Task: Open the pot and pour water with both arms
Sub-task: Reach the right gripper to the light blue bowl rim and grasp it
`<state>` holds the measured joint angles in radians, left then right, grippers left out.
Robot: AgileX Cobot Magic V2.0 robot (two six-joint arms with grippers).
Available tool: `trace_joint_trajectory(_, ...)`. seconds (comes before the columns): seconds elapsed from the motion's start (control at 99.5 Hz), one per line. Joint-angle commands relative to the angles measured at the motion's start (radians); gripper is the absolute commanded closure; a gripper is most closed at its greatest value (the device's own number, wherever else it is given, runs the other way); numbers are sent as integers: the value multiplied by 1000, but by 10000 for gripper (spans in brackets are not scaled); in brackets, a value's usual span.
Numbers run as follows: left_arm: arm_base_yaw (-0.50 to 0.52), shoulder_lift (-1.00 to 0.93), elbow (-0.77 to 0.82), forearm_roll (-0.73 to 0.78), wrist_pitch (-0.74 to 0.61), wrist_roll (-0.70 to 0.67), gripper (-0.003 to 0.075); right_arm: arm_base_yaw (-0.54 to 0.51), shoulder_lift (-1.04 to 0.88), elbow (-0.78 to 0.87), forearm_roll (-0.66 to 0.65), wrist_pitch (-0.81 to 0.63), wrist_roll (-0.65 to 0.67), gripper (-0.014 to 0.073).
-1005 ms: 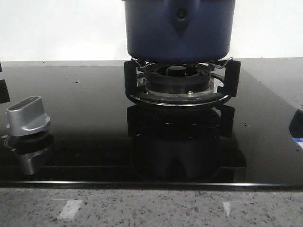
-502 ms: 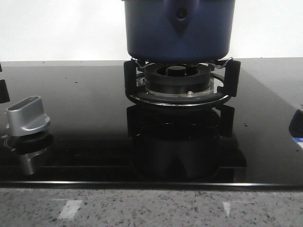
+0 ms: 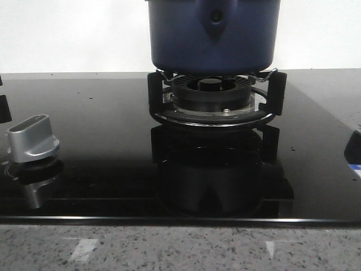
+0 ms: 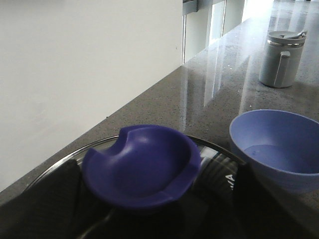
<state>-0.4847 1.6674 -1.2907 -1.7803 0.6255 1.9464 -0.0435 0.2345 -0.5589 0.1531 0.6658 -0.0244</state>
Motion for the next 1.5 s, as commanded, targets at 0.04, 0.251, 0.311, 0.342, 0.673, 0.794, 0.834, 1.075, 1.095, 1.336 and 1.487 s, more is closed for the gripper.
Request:
trace_joint_trajectory(0.04, -2, -10, -65, -92, 48, 1, 171, -1, 22, -36, 7, -69, -11, 158)
trace_joint_trajectory(0.251, -2, 25, -115, -92, 50, -1, 174, -1, 22, -36, 7, -69, -11, 158)
trace_joint_trajectory(0.311, -2, 36, -122, -92, 52, -12, 174, -1, 22, -36, 7, -69, -11, 158)
trace_joint_trajectory(0.342, -2, 38, -124, -92, 52, -12, 174, -1, 22, -36, 7, -69, -11, 158)
trace_joint_trajectory(0.673, -25, 51, -125, -92, 42, -12, 174, -1, 22, -36, 7, -69, -11, 158)
trace_joint_trajectory(0.794, -26, 51, -125, -92, 40, -12, 174, -1, 22, -36, 7, -68, -11, 158)
trace_joint_trajectory(0.834, -29, 51, -125, -92, 40, -12, 174, -1, 22, -36, 7, -68, -11, 158)
trace_joint_trajectory(1.075, -31, 51, -125, -92, 40, -13, 234, -1, 22, -36, 7, -51, -11, 158)
trace_joint_trajectory(1.095, -31, 51, -125, -92, 40, -13, 250, -1, 22, -36, 7, -47, -11, 158)
trace_joint_trajectory(1.336, -31, 51, -125, -92, 42, -14, 454, -1, 22, -36, 7, -26, -11, 158)
trace_joint_trajectory(1.487, -31, 51, -125, -92, 42, -14, 507, -1, 22, -36, 7, -13, -11, 158)
